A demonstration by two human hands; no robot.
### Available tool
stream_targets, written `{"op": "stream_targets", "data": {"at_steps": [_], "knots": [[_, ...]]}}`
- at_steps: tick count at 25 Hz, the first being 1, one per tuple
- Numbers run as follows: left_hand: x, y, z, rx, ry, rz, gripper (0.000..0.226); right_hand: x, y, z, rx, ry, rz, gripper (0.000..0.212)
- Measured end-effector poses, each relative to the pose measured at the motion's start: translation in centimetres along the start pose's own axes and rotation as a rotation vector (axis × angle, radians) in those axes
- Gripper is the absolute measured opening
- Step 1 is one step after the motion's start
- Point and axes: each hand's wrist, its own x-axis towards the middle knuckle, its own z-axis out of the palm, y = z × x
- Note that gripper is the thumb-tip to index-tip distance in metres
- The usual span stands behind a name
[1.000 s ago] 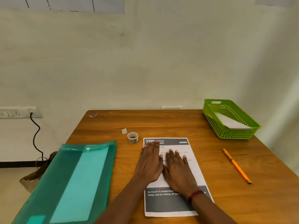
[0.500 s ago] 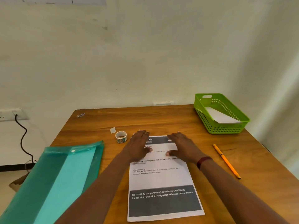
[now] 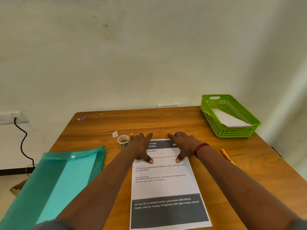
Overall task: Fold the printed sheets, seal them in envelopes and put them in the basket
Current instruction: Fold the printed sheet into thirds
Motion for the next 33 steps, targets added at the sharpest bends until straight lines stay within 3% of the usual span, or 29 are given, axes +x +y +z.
{"op": "stream_targets", "data": {"at_steps": [6, 11, 18, 23, 27, 30, 33], "knots": [[-1.6, 0.9, 0.1, 0.105, 0.150, -0.064, 0.123, -0.5, -1.6, -0.2, -0.190, 0.156, 0.038, 0.125], [-3.6, 1.5, 0.8, 0.069, 0.302, -0.111, 0.117, -2.3, -2.6, 0.3, -0.200, 0.303, 0.090, 0.115], [-6.4, 2.9, 1.7, 0.110, 0.467, -0.076, 0.054, -5.4, -2.6, 2.4, -0.031, 0.457, 0.084, 0.093], [-7.3, 2.7, 3.2, 0.166, 0.540, -0.028, 0.016, -6.1, -3.5, 5.1, -0.069, 0.598, 0.044, 0.054], [-7.7, 3.1, 4.8, 0.061, 0.464, 0.096, 0.030, -6.2, -4.1, 7.4, -0.077, 0.688, 0.052, 0.038], [-8.1, 3.5, 6.1, -0.017, 0.369, 0.084, 0.052, -6.2, -4.8, 8.6, -0.004, 0.623, 0.061, 0.045], [-8.4, 3.6, 7.2, -0.025, 0.301, 0.079, 0.059, -6.6, -5.1, 9.2, 0.147, 0.488, 0.046, 0.062]]}}
